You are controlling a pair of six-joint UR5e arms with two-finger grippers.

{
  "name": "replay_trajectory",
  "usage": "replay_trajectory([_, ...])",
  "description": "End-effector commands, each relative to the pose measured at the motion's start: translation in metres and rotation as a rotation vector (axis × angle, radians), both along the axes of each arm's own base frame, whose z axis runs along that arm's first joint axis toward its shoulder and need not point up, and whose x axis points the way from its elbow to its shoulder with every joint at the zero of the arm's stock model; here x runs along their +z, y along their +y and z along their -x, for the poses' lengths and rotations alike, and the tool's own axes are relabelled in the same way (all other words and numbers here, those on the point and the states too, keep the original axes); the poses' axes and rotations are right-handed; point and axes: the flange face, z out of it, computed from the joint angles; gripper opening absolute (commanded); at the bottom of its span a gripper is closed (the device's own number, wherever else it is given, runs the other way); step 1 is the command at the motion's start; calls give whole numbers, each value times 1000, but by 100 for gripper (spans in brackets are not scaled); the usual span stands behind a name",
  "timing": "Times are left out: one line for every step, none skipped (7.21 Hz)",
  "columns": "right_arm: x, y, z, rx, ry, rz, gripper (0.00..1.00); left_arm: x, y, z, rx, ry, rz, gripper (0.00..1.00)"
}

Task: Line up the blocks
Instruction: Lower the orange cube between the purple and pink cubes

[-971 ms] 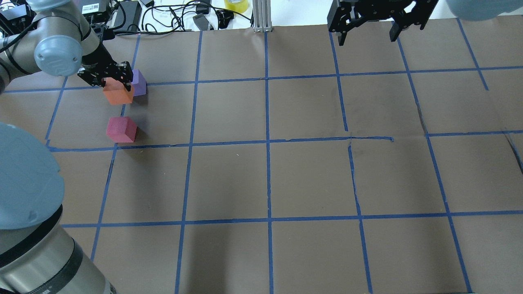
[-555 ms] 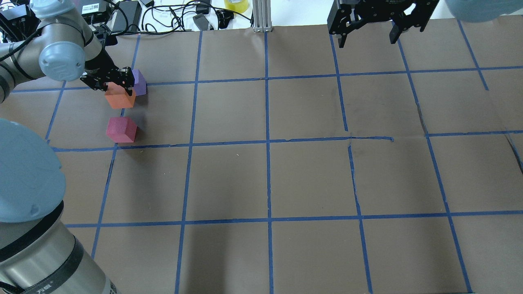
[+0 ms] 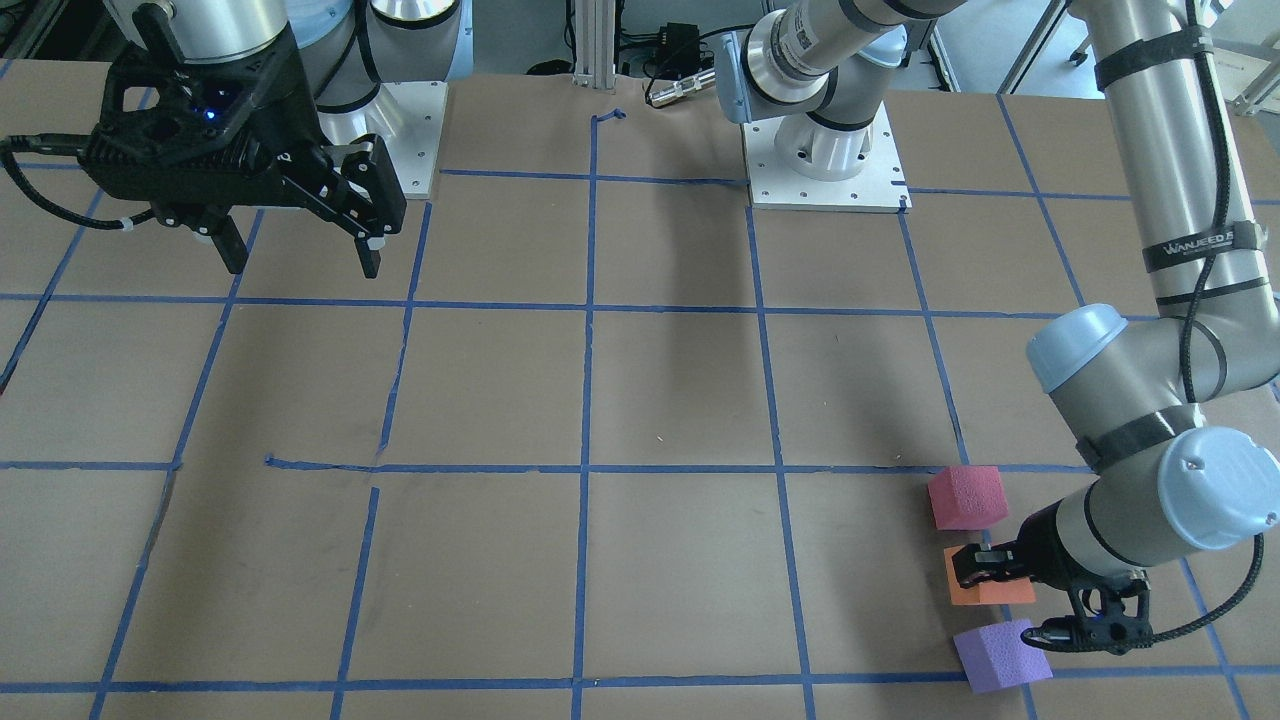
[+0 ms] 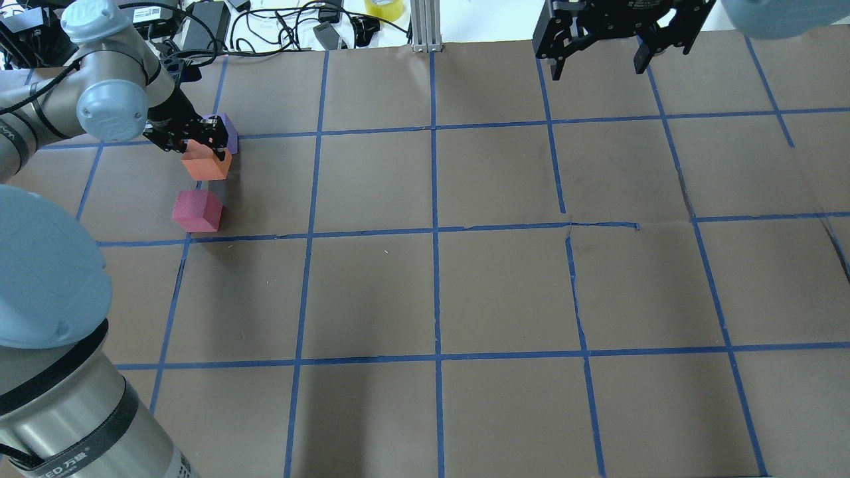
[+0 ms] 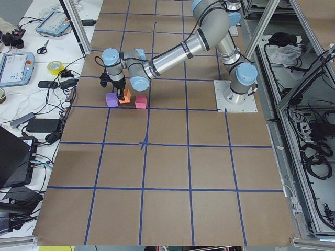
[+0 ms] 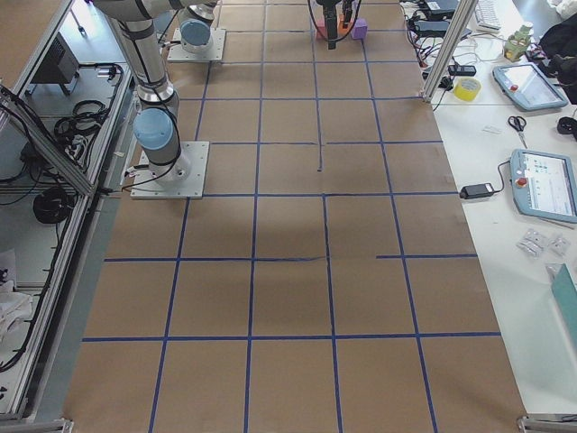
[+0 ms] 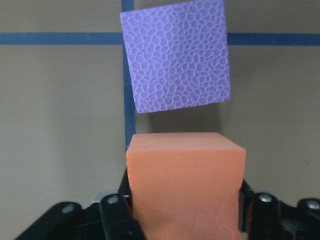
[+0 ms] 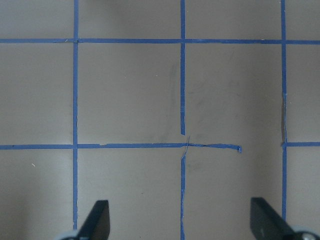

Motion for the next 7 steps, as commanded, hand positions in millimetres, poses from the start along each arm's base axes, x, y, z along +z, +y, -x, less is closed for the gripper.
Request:
replay_trajectory([0,0,0,1,-1,-1,100,-12,6,-17,7,-3,23,10])
replay_trajectory([0,0,0,1,-2,1,100,-13,8,-28,1,-1,23,10])
replay_trajectory([0,0,0,1,-2,1,100,-14,8,-26,13,2,22,10])
replay_trajectory([0,0,0,1,-2,1,100,-15,7,-26,21,4,21,10])
replay_trajectory([2,1,-1,2,-3,2,100,-15,6,-25,20,23,27,10])
replay_trajectory([0,0,0,0,0,-1,100,-18,6,-23,0,19,26,10])
replay_trajectory([0,1,-1,2,-3,-1,100,-13,6,-22,6,15,31,9])
